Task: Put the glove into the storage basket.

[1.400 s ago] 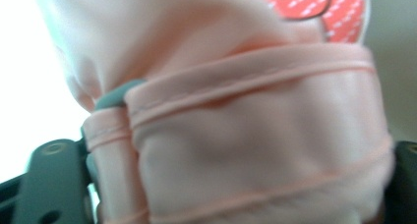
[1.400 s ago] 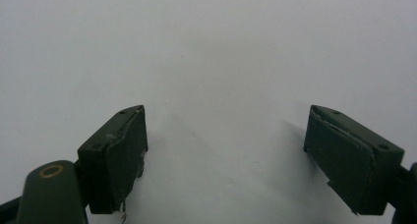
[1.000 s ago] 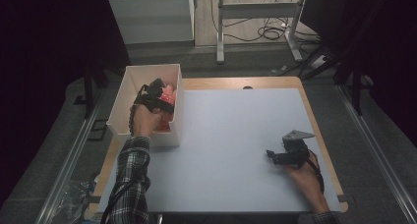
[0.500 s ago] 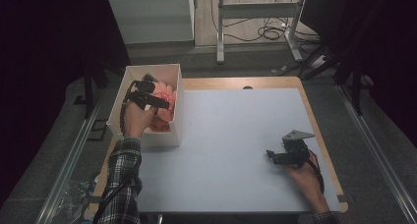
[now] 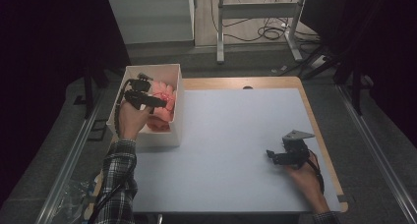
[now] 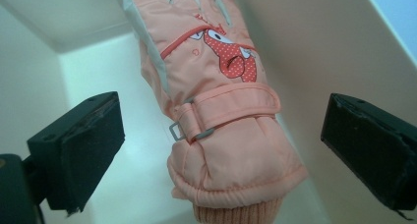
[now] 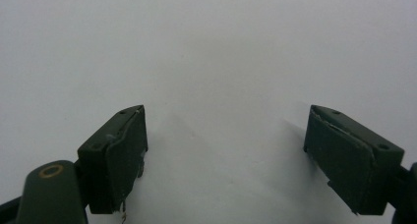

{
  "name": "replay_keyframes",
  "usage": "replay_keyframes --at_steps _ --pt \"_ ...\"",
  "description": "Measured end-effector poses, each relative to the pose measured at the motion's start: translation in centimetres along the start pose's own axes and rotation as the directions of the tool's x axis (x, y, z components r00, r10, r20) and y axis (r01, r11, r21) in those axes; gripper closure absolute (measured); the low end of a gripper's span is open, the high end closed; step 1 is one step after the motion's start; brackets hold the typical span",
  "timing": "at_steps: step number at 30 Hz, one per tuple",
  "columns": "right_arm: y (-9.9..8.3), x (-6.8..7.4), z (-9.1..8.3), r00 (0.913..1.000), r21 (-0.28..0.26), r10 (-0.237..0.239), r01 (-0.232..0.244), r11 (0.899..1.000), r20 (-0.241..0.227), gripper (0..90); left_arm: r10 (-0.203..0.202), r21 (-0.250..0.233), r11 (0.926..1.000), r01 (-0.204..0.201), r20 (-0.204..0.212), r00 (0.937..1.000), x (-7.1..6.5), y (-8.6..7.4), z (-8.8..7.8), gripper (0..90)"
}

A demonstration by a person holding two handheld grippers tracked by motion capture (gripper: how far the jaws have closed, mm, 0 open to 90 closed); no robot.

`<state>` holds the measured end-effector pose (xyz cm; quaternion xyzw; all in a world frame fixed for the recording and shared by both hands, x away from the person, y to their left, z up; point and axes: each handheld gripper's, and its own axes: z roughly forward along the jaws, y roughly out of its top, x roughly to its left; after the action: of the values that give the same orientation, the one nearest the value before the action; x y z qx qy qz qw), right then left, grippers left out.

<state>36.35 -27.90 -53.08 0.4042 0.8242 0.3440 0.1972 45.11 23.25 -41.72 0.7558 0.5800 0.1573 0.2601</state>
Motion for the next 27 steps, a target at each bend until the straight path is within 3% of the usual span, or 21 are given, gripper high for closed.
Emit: replay_keyframes --at_steps 16,27 --pt "0.0 0.0 0.0 1.0000 0.000 0.000 0.000 1.000 0.000 16.8 0.065 -0.059 0.9962 -0.063 0.030 0.9974 -1.3 -0.4 -1.7 2.9" --pt "0.0 0.0 0.0 1.0000 0.000 -0.001 0.001 1.000 0.001 16.8 0.140 -0.099 0.9860 -0.134 0.057 0.9885 -3.4 -0.5 -3.0 3.0"
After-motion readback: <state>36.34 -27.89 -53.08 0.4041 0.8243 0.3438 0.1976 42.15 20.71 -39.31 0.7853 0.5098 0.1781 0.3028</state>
